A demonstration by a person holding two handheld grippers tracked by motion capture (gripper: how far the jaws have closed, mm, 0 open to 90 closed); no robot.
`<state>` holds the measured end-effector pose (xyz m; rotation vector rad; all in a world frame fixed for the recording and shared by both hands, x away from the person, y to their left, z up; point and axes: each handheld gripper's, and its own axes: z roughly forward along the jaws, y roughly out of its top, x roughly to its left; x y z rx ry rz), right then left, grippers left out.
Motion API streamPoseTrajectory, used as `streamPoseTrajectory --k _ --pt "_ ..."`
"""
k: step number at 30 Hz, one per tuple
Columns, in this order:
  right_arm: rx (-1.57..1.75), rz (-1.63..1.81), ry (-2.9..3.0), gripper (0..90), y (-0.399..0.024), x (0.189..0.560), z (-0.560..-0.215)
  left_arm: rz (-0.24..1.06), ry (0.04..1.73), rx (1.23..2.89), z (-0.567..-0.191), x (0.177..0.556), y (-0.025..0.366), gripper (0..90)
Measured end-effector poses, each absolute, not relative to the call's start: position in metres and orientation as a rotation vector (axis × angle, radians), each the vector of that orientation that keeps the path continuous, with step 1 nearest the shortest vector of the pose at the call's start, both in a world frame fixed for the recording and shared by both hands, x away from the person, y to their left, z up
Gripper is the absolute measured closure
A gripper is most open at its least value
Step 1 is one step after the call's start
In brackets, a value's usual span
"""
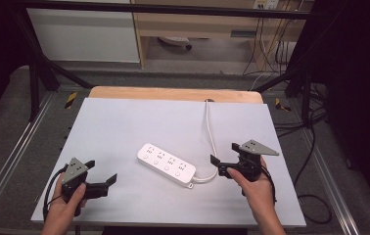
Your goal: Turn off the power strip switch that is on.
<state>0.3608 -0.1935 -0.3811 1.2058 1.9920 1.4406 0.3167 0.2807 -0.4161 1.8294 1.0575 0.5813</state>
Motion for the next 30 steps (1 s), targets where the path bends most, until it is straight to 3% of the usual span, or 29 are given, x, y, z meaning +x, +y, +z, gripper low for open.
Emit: streamPoseTrajectory --k 7,30 --pt "1.186 1.448 1.995 2.9 -0.183 0.365 -0.379 0.581 1.058 1.831 -0.416 0.317 0.281 4.8" --pt "1.131 1.467 2.064 15.7 -0.145 0.379 -0.378 0.582 1.059 1.830 -0.416 0.317 0.282 4.8"
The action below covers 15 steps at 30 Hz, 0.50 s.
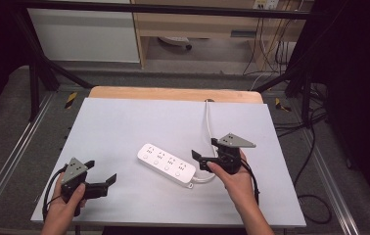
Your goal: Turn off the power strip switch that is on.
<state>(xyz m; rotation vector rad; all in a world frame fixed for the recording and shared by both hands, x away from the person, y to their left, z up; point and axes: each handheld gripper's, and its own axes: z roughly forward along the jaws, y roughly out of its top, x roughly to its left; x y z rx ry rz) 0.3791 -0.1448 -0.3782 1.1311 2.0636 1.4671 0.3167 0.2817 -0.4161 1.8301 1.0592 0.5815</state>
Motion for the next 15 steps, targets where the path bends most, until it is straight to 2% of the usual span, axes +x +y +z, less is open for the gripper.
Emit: streamPoseTrajectory --k 3,15 --pt "1.126 1.468 2.071 17.2 -0.143 0.380 -0.379 0.582 1.058 1.831 -0.416 0.317 0.282 4.8" --pt "1.093 1.488 2.098 33.3 -0.129 0.381 -0.380 0.583 1.057 1.831 -0.416 0.317 0.282 4.8"
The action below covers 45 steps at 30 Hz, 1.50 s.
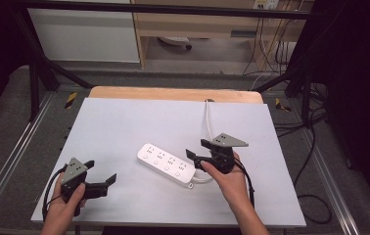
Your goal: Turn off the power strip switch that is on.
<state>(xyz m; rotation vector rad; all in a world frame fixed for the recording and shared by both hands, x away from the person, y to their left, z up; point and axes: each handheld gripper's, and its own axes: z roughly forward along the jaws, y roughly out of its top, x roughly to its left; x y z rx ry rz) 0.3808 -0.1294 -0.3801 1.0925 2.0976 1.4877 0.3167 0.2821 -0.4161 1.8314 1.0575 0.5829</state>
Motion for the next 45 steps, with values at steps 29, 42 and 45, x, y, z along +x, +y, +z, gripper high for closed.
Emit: streamPoseTrajectory --k 29,42,45 --pt "1.012 1.456 2.130 68.9 -0.094 0.381 -0.395 0.599 1.060 1.831 -0.416 0.317 0.283 4.8" --pt "1.007 1.471 2.156 83.3 -0.085 0.382 -0.405 0.597 1.055 1.836 -0.416 0.317 0.283 4.8" --pt "1.002 1.470 2.158 84.2 -0.084 0.381 -0.405 0.597 1.054 1.837 -0.416 0.317 0.283 4.8"
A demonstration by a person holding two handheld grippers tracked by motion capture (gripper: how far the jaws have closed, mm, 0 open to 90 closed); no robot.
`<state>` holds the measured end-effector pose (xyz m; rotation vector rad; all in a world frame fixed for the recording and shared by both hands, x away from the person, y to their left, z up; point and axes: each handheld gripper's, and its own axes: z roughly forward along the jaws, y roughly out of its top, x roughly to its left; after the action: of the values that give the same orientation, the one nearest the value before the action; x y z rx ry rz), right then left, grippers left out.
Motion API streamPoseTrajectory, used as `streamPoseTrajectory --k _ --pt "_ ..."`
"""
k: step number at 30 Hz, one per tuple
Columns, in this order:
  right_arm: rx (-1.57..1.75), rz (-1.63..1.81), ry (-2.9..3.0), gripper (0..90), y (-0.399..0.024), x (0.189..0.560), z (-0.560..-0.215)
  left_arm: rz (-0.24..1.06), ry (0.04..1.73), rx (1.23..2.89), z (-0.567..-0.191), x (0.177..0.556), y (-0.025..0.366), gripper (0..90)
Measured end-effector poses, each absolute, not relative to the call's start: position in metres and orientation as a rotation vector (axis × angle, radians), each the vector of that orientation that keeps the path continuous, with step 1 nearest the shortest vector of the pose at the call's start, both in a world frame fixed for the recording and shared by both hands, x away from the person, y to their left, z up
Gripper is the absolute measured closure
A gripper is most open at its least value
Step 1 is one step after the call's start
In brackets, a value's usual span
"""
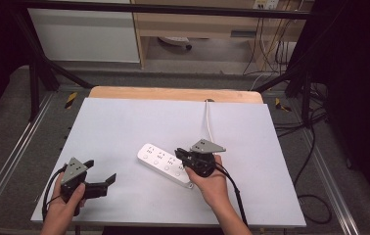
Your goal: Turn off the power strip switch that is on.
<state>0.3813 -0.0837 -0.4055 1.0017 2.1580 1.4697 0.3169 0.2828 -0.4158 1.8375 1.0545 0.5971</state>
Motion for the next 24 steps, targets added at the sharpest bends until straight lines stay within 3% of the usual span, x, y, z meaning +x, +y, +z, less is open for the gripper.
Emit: streamPoseTrajectory --k 24 --pt "0.965 1.449 2.236 90.0 -0.063 0.375 -0.421 0.597 1.056 1.837 -0.416 0.317 0.283 4.8"
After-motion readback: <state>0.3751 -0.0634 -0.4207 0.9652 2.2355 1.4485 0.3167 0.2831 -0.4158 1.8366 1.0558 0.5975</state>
